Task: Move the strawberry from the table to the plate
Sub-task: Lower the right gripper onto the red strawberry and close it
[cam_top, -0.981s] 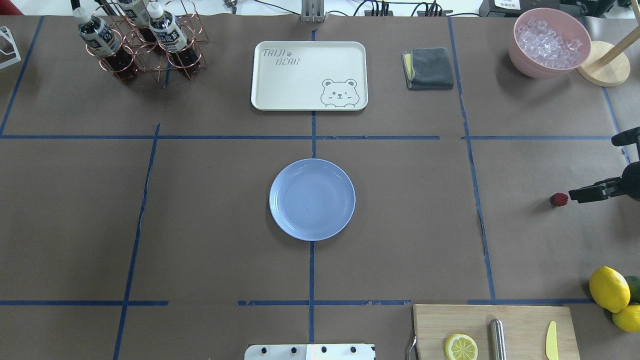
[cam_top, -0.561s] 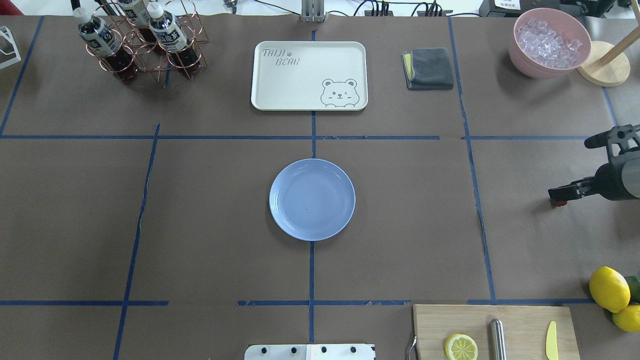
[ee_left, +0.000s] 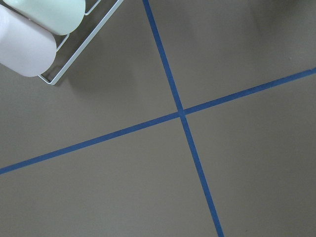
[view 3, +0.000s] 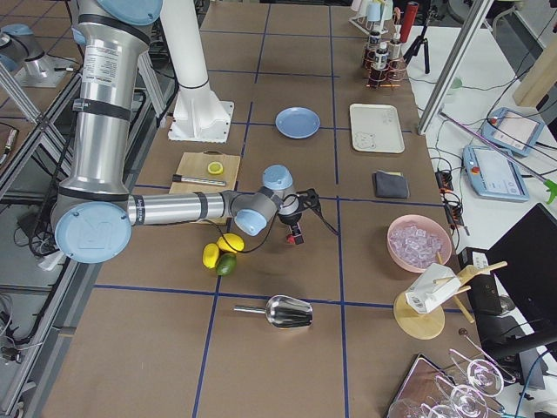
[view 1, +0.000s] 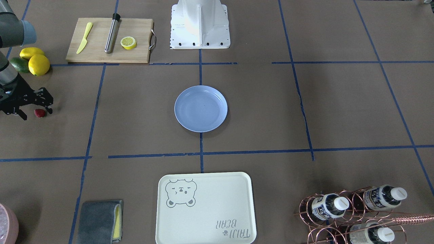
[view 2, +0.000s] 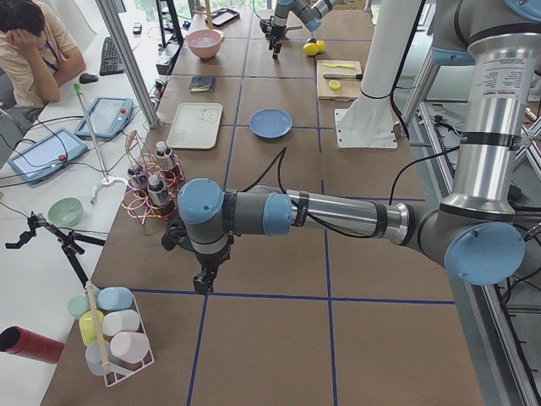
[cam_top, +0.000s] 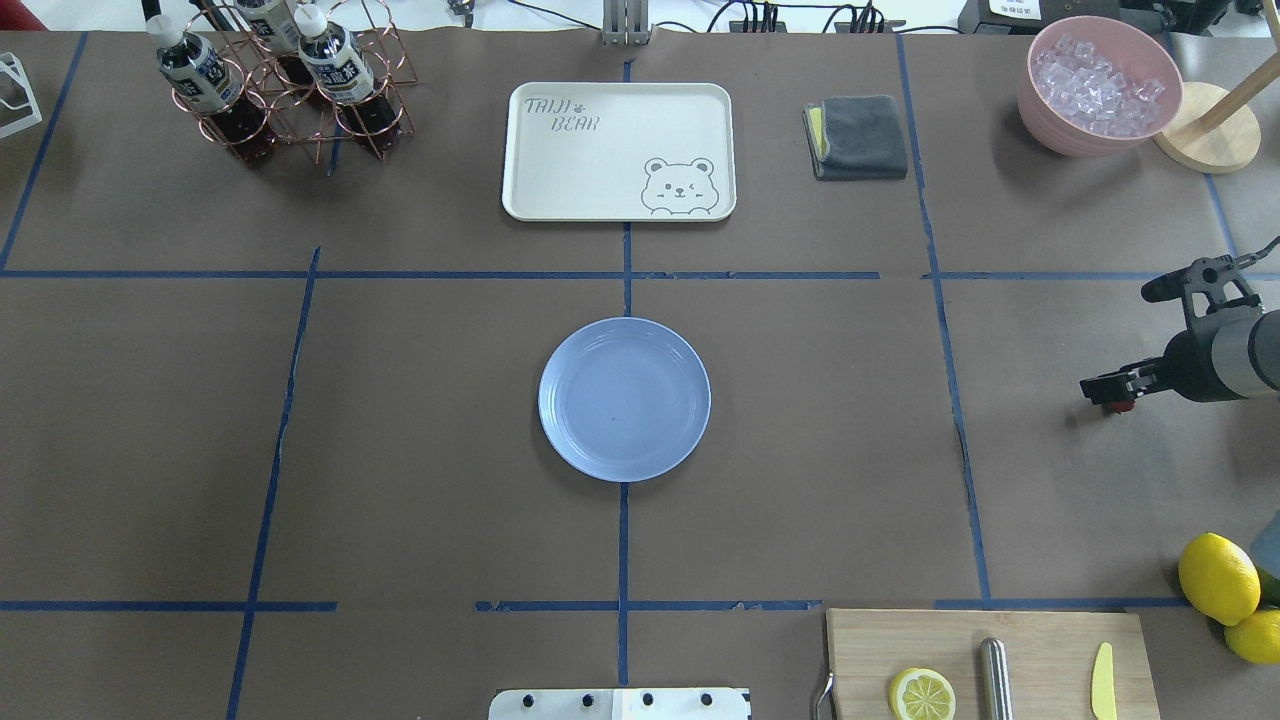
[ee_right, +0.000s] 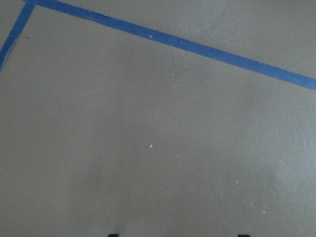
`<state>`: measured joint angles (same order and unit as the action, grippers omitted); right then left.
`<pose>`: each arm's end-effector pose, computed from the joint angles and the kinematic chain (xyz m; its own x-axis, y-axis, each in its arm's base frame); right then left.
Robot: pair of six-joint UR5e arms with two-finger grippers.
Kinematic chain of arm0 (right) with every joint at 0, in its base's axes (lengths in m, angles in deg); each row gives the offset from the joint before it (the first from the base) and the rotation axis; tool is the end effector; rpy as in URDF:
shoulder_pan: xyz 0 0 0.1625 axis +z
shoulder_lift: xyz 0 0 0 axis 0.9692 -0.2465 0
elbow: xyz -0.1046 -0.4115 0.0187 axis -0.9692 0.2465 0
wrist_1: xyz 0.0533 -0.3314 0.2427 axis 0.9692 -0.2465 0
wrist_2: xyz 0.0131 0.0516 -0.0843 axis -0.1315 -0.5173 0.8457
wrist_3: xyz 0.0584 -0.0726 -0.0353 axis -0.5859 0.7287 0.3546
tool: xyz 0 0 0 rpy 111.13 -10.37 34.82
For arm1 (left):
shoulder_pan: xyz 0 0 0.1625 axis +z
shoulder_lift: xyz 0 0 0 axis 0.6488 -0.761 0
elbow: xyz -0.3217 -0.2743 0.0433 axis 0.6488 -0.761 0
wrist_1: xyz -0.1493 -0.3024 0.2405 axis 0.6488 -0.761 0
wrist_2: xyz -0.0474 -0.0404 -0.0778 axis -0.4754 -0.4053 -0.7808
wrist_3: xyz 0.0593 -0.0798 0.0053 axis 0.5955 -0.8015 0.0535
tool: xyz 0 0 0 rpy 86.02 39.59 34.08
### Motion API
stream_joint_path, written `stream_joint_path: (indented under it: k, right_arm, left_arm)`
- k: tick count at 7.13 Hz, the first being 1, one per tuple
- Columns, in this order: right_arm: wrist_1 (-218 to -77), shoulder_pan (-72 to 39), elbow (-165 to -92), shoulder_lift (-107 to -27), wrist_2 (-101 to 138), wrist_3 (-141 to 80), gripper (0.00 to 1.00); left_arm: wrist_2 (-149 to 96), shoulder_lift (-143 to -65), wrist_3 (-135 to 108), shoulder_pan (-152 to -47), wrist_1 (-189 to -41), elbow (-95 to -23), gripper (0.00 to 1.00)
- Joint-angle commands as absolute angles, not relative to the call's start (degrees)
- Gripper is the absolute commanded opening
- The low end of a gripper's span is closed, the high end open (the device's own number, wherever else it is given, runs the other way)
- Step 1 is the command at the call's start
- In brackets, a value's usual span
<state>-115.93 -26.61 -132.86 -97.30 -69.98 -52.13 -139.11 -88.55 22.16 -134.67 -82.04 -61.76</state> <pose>-0.2248 -0.4075 0.6020 0.7270 -0.2799 0.6270 0.0506 0.9325 0.3576 -0.1021 -0.5156 0.6003 0.6944 0.3206 -0.6442 -0.1887 0.9451 0.2669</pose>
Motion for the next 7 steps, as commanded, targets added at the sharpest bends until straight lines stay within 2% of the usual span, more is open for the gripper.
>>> stream_joint_path:
  k: [1,2,4,6,7]
  right_arm:
    - [-116.0,-27.0,-132.6,-97.8,-69.9,-52.1,0.65]
    - [-116.0,-27.3,-132.3,-97.8,-69.9,-52.1,0.57]
    - [-115.9,-27.7,-132.3,-97.8,-70.0,-52.1,0.54]
    - [-115.9,-27.6,-133.7,-97.7,-70.1,-52.2,0.0]
    - [-116.9,-27.5,-139.4,-97.6,-71.2,-52.4,0.0]
  left_arm:
    - [-139.1,-88.6,22.2,-134.7,-82.0,-61.9,1.0]
    - [-139.1,-88.6,22.2,-134.7,-82.0,-61.9,1.0]
    - [-139.1,-88.6,22.2,-134.7,-81.9,-62.2,1.0]
    - [-139.1,-88.5,22.2,-134.7,-81.9,-62.2,1.0]
    - [-139.1,-88.6,22.2,-134.7,-82.0,-62.2,1.0]
